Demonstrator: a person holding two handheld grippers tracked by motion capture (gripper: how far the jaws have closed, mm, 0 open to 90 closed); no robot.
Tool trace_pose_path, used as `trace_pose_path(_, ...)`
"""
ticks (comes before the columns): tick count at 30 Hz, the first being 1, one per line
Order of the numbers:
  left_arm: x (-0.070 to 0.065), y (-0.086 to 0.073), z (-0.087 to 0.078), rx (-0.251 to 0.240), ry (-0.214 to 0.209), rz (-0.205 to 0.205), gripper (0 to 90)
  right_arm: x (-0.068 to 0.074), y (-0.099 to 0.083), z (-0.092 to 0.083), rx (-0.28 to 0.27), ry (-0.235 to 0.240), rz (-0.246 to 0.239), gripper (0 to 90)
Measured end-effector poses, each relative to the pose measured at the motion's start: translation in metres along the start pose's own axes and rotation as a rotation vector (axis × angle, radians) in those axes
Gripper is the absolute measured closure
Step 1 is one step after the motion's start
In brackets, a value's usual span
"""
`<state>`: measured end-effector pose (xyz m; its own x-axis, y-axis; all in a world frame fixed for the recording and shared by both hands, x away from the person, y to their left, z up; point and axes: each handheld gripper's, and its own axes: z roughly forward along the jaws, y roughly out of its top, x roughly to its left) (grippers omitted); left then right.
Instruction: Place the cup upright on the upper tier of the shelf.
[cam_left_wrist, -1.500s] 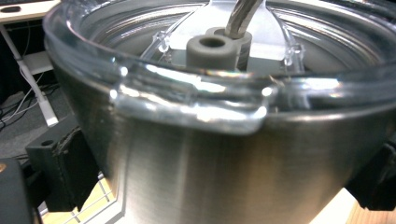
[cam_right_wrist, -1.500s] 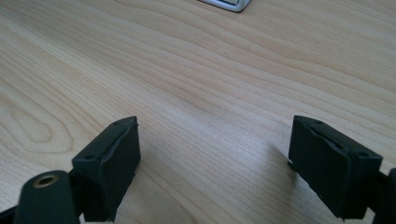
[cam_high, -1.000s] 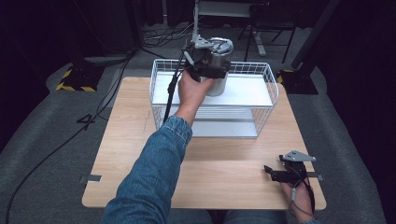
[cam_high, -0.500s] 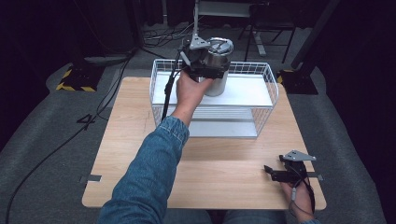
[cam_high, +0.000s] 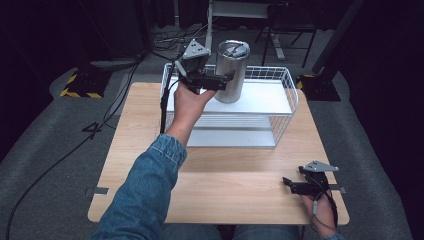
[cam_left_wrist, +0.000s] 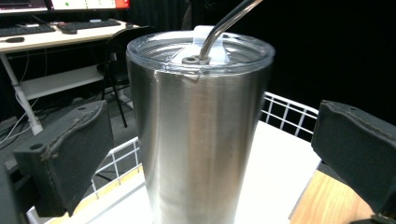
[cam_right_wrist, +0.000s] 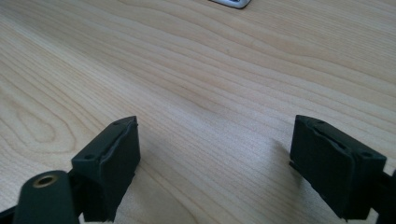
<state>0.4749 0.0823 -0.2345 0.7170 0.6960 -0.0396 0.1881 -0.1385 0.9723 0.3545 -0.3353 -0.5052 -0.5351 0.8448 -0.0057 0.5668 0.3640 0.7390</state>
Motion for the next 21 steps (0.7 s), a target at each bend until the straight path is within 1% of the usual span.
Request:
trace_pose_path(1, -0.001, 0.000, -0.004, -0.002, -0.002, -0.001, 0.0, 0.000, 0.000, 0.000, 0.000, 0.001, 0.000, 16.3)
trace_pose_path(2, -0.001, 0.000, -0.004, -0.002, -0.002, -0.001, 0.0, 0.000, 0.000, 0.000, 0.000, 0.001, 0.000, 16.3)
trace_pose_path(3, -0.002, 0.000, -0.013, -0.005, -0.012, -0.005, 0.0, 0.000, 0.000, 0.000, 0.000, 0.001, 0.001, 16.3)
trace_pose_path(5, -0.004, -0.001, -0.022, -0.013, -0.015, -0.002, 0.1, 0.000, 0.000, 0.000, 0.000, 0.001, 0.001, 16.2)
trace_pose_path(6, -0.004, -0.001, -0.022, -0.013, -0.015, -0.002, 0.1, 0.000, 0.000, 0.000, 0.000, 0.001, 0.001, 16.2)
trace_pose_path(7, -0.007, -0.001, -0.029, -0.017, -0.019, 0.001, 0.1, 0.000, 0.000, 0.000, 0.000, 0.001, 0.001, 16.2)
trace_pose_path(8, -0.008, -0.002, -0.033, -0.016, -0.023, 0.002, 0.1, 0.000, 0.000, 0.000, -0.001, 0.000, 0.001, 16.1)
trace_pose_path(10, -0.010, -0.002, -0.036, -0.015, -0.026, 0.004, 0.1, 0.000, 0.000, 0.000, -0.001, 0.000, 0.001, 16.0)
trace_pose_path(12, -0.015, -0.005, -0.045, -0.011, -0.034, 0.009, 0.1, 0.000, 0.000, 0.000, 0.001, 0.000, 0.000, 15.6)
trace_pose_path(15, -0.016, -0.006, -0.050, -0.008, -0.039, 0.012, 0.1, 0.000, 0.000, 0.001, 0.001, -0.001, 0.000, 15.5)
trace_pose_path(16, -0.020, -0.008, -0.056, -0.010, -0.046, 0.013, 0.1, 0.000, 0.000, 0.001, 0.002, -0.001, 0.000, 15.4)
trace_pose_path(17, -0.020, -0.008, -0.056, -0.010, -0.046, 0.013, 0.1, 0.000, 0.000, 0.001, 0.002, -0.001, 0.000, 15.4)
trace_pose_path(18, -0.022, -0.010, -0.062, -0.010, -0.053, 0.017, 0.1, 0.000, 0.001, 0.001, 0.002, -0.001, 0.000, 15.3)
trace_pose_path(21, -0.024, -0.014, -0.069, -0.010, -0.066, 0.019, 0.1, 0.000, 0.001, 0.001, 0.003, 0.002, 0.001, 15.2)
